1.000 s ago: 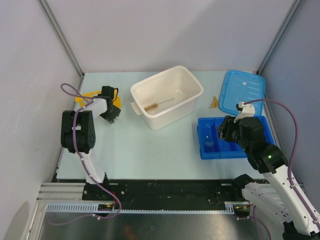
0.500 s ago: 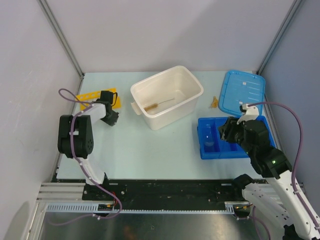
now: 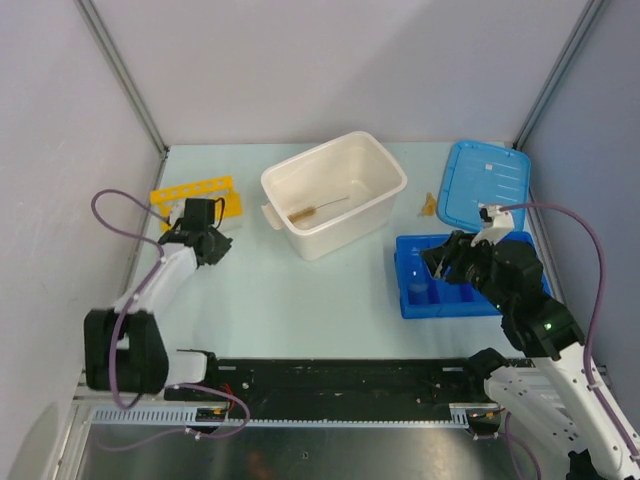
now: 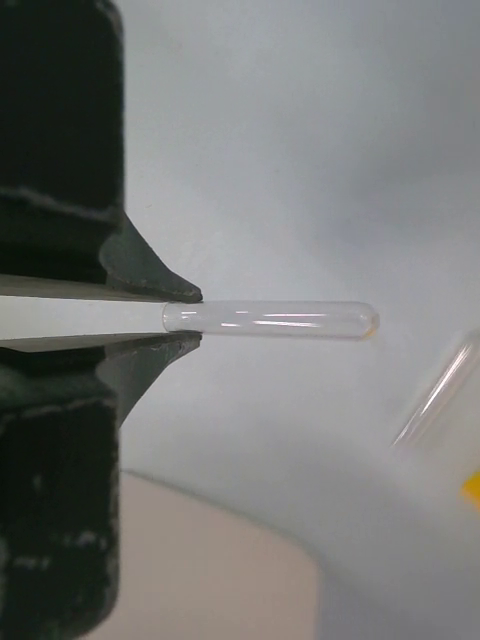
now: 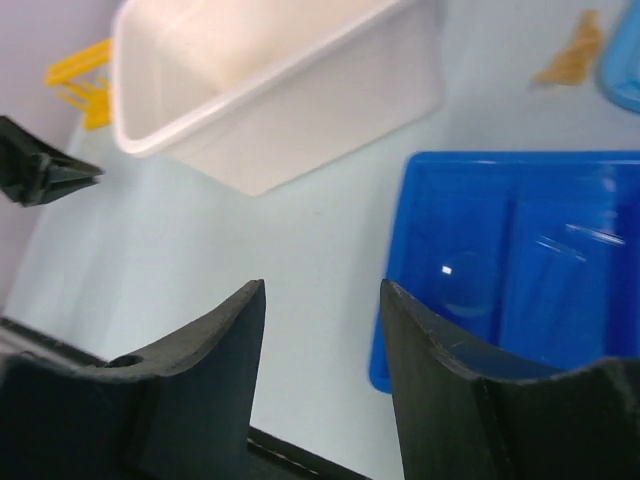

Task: Organize the chemistry lab equipment

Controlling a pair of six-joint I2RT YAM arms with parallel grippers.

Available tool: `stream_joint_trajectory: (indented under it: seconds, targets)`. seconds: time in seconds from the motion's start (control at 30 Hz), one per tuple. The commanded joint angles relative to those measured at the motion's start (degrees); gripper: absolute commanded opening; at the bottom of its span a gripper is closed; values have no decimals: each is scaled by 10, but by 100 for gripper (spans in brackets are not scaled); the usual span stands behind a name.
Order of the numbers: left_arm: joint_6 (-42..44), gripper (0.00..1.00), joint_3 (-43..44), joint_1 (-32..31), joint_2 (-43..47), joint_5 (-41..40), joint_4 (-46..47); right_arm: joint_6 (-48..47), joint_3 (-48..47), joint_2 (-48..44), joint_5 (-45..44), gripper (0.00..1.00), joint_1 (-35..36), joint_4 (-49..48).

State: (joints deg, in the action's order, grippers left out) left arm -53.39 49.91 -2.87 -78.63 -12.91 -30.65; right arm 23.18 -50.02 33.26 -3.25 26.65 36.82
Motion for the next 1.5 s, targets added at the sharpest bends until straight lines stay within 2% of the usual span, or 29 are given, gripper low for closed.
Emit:
stream_joint_trajectory:
  seconds: [0.0, 0.07, 0.17, 0.33, 0.47, 0.67, 0.8, 0.97, 1.33, 1.47]
  targets:
    - [100, 12, -18, -64, 110, 26, 27, 38, 16, 39, 112, 55, 13, -126]
    - [147, 13, -18, -109, 149, 43, 42, 46, 19, 74, 148, 55, 29, -192]
    - [210, 14, -25, -170, 204, 112, 76, 56, 15, 131, 194, 55, 54, -288]
    - [257, 14, -61, -242, 276, 181, 133, 46, -24, 232, 224, 56, 110, -386]
    - [266, 13, -102, -253, 319, 248, 195, 36, -50, 291, 199, 56, 164, -414]
    - [270, 13, -138, -266, 359, 341, 276, 96, -52, 352, 155, 54, 209, -481]
    - [254, 14, -156, -269, 376, 383, 329, 127, -52, 385, 134, 50, 229, -526]
    - [230, 14, -177, -270, 388, 403, 371, 167, -49, 401, 92, 41, 244, -563]
    - [220, 11, -182, -271, 398, 416, 387, 172, -48, 426, 89, 37, 261, -599]
    - [216, 14, -182, -272, 393, 415, 390, 166, -48, 424, 86, 23, 264, -593]
